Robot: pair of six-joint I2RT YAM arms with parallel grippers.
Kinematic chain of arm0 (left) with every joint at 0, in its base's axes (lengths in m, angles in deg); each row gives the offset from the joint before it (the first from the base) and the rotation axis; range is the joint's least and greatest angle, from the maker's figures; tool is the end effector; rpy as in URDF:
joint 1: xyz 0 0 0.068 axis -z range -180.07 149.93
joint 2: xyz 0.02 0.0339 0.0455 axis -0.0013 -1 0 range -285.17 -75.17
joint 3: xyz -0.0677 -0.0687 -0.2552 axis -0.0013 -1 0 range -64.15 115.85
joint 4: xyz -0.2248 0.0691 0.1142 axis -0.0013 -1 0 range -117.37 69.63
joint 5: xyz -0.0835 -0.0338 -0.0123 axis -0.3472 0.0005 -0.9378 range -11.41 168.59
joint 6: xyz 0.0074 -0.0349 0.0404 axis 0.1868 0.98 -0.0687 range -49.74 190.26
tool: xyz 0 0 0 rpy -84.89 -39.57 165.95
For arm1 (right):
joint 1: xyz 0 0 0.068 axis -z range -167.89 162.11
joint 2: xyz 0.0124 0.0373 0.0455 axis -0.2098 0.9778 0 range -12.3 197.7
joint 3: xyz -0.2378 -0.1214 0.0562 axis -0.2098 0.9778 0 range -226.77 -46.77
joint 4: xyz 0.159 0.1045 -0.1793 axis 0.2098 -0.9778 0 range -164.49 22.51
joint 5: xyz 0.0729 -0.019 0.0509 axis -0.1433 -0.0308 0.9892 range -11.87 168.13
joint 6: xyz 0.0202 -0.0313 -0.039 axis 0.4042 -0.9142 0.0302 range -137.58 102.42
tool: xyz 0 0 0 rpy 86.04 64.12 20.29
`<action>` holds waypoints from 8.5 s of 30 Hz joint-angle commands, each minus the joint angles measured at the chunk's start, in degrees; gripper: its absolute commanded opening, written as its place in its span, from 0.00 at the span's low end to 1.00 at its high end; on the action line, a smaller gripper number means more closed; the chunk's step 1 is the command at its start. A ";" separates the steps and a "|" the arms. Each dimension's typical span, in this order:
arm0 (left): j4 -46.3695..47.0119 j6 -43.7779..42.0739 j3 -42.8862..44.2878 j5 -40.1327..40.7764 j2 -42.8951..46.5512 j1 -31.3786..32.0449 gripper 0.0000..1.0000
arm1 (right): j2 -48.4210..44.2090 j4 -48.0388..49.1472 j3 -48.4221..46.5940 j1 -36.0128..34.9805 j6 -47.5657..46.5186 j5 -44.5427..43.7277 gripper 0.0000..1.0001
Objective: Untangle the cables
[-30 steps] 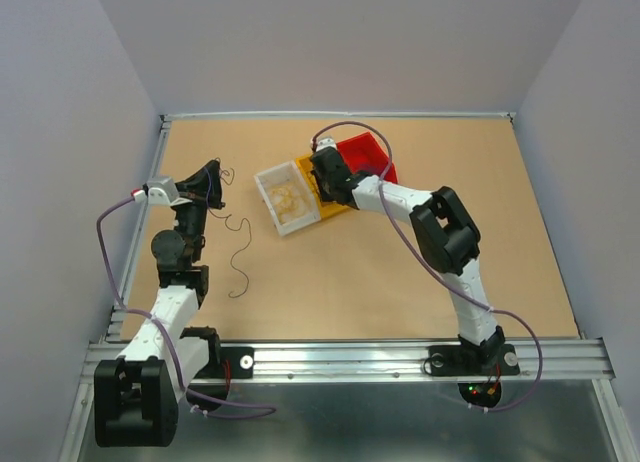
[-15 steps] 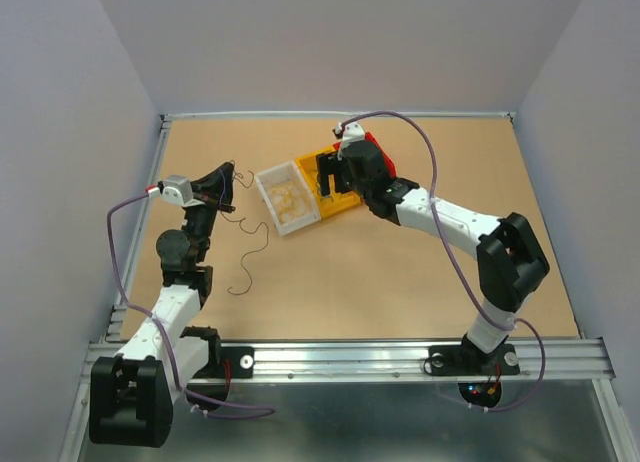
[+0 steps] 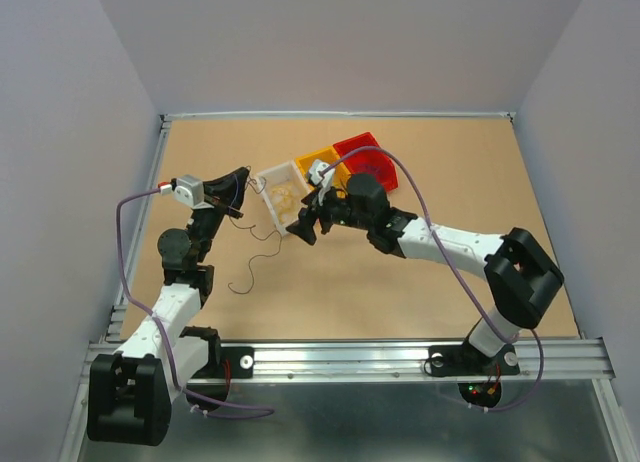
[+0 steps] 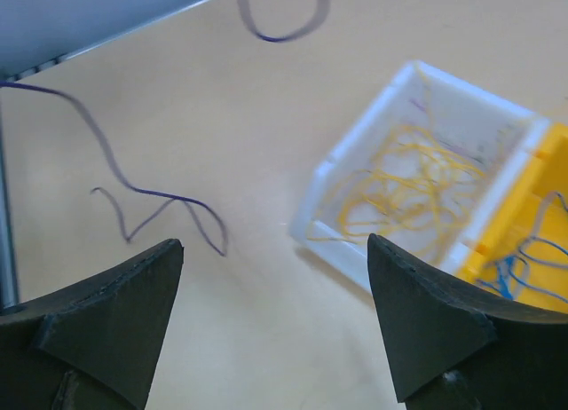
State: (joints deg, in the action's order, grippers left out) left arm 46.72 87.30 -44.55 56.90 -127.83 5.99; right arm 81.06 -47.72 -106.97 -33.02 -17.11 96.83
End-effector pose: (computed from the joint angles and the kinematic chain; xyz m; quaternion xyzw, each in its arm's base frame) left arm 0.1842 -0.0328 0.3000 0.1213 0.4747 -0.2602 0.8320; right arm 0.2587 0.2760 0.2684 -0.3873 0.6779 0.3545 0.5145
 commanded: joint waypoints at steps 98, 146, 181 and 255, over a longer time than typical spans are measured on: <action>-12.42 -7.28 11.87 -19.88 -3.85 11.78 0.00 | -9.42 6.23 4.55 1.44 3.04 15.41 0.05; -12.95 -1.92 17.58 -44.83 -12.55 12.39 0.00 | -14.53 17.41 12.39 1.97 2.17 6.00 0.44; -33.43 -16.07 24.53 -8.81 -15.71 10.63 0.99 | -23.49 9.68 16.17 14.97 18.78 -41.63 0.01; -29.56 -19.15 22.33 -6.34 -16.86 10.72 0.99 | -7.32 1.14 -14.42 17.88 3.22 -49.90 0.00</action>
State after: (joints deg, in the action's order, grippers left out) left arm 14.09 68.92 -22.45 51.46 -144.75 16.70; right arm 74.42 -49.91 -125.79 -15.33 -14.77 47.67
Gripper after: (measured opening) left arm 0.986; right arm 0.032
